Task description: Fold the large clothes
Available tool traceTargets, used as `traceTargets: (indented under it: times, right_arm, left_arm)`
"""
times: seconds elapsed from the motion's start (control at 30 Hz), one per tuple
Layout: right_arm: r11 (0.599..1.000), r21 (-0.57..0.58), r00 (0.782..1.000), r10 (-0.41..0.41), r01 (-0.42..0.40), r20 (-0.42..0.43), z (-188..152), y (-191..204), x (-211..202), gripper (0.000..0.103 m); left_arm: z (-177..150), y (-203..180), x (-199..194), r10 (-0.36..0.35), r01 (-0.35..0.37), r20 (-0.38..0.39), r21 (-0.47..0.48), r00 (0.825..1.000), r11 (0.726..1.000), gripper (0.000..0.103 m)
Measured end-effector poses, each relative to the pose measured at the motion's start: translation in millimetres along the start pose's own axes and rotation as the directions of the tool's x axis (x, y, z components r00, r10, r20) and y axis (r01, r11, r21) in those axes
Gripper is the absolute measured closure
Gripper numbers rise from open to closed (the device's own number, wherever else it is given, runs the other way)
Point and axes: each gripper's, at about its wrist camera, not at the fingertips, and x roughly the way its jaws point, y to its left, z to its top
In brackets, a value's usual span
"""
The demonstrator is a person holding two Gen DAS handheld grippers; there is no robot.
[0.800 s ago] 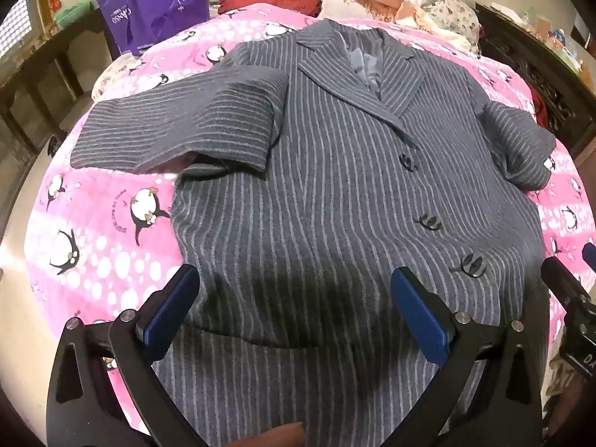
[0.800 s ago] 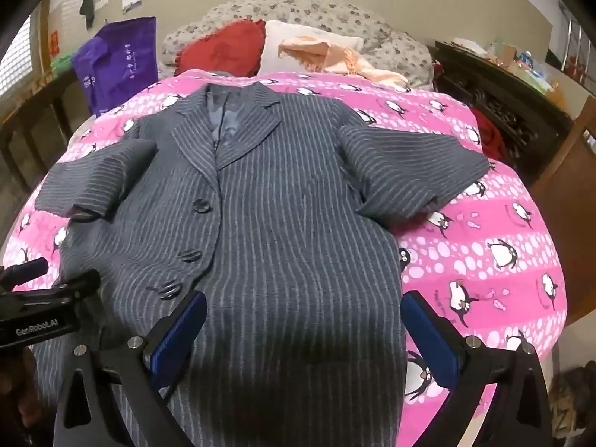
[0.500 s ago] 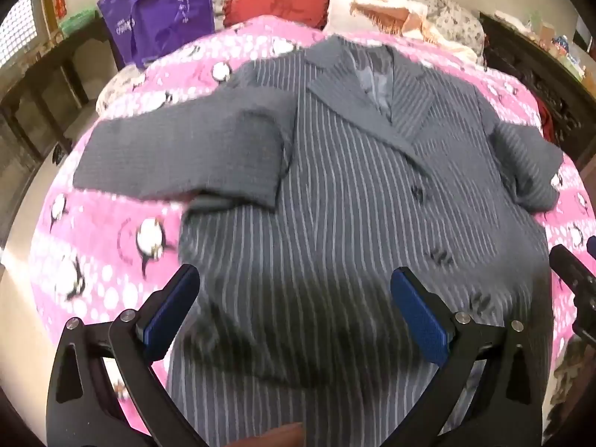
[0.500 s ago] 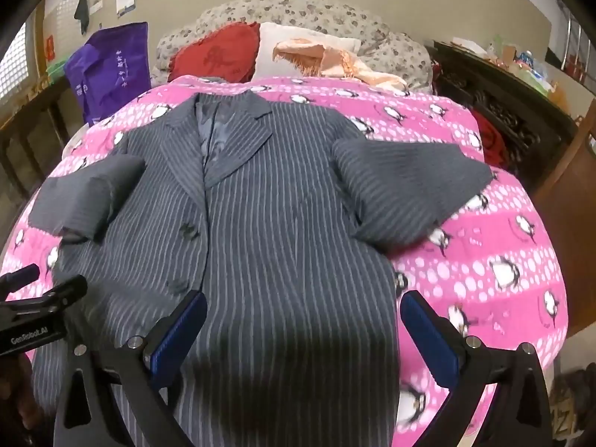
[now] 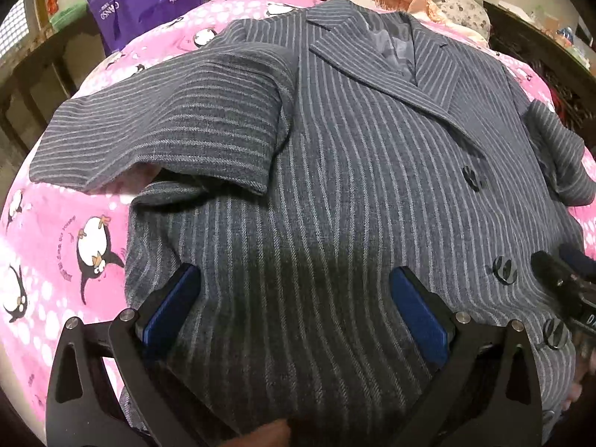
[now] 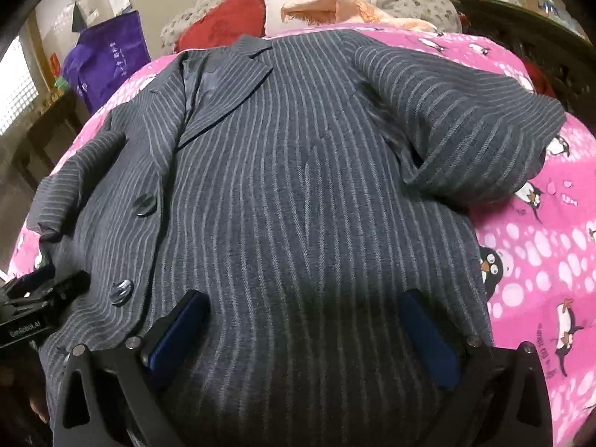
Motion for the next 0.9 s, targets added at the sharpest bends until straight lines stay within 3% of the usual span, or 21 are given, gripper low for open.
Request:
traceTargets:
  times: [0.17, 0.27, 0.9]
  right_arm:
    - [1.000, -0.004, 1.000, -0.003, 0.003, 0.018, -0.4, 1.8, -2.3, 0.000]
    - [1.000, -0.006, 1.000, -0.002, 0.002, 0.021, -1.4, 1.9, -3.4, 0.000]
    - [1.000, -0.008, 1.000, -0.016, 0.016, 0.020, -3.6, 2.0, -2.0, 0.000]
  left_arm:
    - [-20.5, -2.5, -11.2, -0.013, 0.013, 0.054, -0.003, 0.998, 1.000, 0.000]
    - [-22.6, -10.7, -9.3, 0.025, -0.026, 0.042, 0.023, 0.999, 0.999, 0.000]
    - [-14.2, -2.7, -7.1, -0.042, 0.042, 0.049, -0.005, 0.998, 0.999, 0.000]
